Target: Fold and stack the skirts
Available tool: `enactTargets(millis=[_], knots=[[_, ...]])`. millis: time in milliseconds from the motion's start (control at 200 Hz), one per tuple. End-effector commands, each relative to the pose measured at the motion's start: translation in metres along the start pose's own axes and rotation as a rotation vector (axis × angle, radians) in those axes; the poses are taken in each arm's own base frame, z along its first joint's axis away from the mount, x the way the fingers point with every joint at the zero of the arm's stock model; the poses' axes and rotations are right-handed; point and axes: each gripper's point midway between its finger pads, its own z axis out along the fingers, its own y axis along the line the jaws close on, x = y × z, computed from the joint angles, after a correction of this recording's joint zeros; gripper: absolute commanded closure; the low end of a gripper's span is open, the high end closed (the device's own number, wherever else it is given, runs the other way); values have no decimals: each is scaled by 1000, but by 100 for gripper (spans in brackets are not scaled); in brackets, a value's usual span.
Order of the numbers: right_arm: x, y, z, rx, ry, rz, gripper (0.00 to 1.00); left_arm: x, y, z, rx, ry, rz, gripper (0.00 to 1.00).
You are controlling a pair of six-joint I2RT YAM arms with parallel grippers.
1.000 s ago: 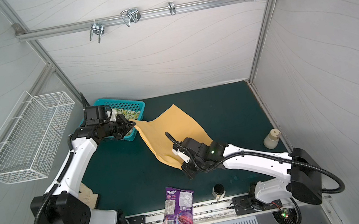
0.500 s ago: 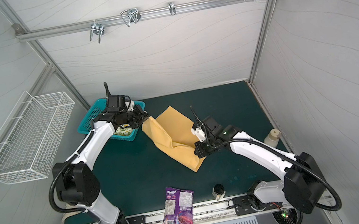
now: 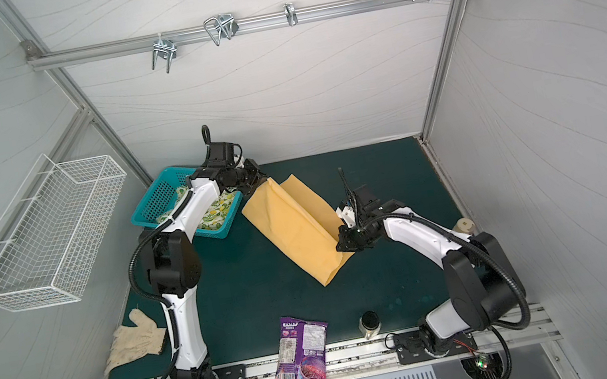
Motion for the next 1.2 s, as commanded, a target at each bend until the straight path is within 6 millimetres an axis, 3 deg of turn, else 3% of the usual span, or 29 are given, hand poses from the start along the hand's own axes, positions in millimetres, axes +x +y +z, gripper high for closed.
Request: enactTargets(millis=[0,245,725,896,1046,1191], knots=[[2,-10,4,8,45,30,97,-17,-7,14,21,-31,-1,100],[-16,-24,7,19,22,72,97,-18,4,44,26,-22,-31,100],[-37,-63,4,49,-2,153,97,-22,-7,81,96,2,-59,100],[-39,-70,6,58,0,161,97,-16,-5,98,117,29,-67,92],[-41,-74,12,56,16,167,97,-11,-2,101,111,38,-68,40],[-44,-76,15,55,19,169,97,-13,-10,87,116,14,-49,11]])
